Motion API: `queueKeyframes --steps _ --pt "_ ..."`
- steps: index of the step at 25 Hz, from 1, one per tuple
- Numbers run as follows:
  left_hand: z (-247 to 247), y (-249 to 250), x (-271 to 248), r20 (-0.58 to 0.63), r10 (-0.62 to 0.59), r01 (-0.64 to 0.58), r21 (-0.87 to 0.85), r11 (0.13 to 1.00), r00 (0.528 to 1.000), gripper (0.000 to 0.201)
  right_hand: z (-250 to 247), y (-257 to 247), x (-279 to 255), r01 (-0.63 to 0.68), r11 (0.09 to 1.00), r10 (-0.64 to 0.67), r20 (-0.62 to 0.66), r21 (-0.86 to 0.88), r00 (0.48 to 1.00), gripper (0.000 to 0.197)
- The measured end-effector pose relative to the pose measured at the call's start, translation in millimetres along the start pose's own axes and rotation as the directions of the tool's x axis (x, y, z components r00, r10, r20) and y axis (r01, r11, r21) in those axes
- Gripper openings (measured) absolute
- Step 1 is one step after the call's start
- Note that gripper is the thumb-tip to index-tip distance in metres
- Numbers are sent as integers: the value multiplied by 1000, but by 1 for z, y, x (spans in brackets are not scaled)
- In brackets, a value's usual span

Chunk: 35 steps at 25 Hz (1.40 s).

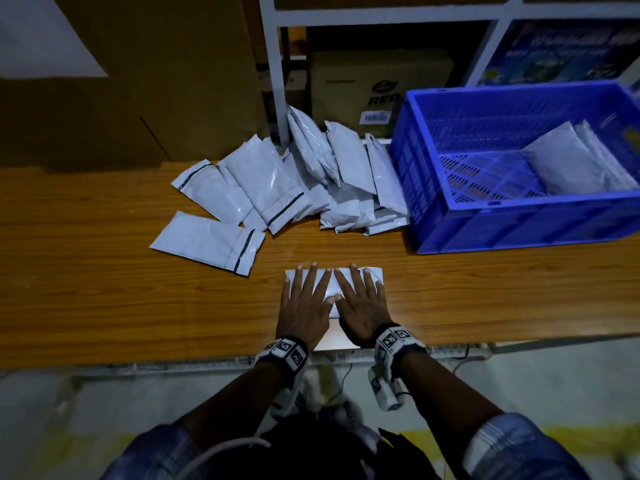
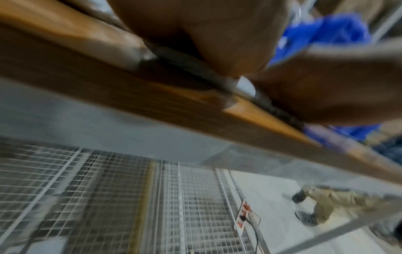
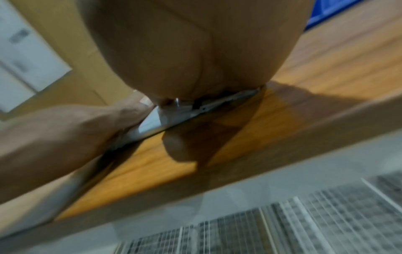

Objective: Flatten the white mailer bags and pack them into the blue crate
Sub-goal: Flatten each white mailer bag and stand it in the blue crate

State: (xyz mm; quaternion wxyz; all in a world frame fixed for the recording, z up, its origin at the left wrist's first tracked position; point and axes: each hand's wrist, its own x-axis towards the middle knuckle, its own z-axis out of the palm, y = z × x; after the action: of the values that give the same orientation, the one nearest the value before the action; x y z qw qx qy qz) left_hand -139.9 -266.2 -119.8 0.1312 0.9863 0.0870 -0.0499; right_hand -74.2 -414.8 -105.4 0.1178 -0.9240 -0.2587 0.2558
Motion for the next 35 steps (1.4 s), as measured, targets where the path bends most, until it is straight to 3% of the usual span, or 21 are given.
queueKeyframes --steps 5,12,15,21,26,35 --pt "-8 -1 4 22 -14 16 -67 998 1000 53 -5 -11 -12 33 999 -27 -199 25 980 54" --pt "-3 -6 -5 23 19 -18 -59 998 1000 58 14 -15 -5 -6 1000 9 -172 17 985 55" --pt "-3 -2 -10 -46 9 -9 3 1000 999 62 12 -15 -5 -25 999 28 -159 19 987 55" --pt "6 2 -9 -27 -31 30 -22 999 999 60 0 -11 -3 -4 999 4 -14 32 1000 57" --pt "2 -1 -9 7 -42 42 -28 999 999 61 -8 -12 -10 78 997 -72 -160 26 985 55" --pt "1 -7 -8 -15 30 -31 -42 999 999 63 8 -11 -2 13 1000 -15 -105 -21 994 57"
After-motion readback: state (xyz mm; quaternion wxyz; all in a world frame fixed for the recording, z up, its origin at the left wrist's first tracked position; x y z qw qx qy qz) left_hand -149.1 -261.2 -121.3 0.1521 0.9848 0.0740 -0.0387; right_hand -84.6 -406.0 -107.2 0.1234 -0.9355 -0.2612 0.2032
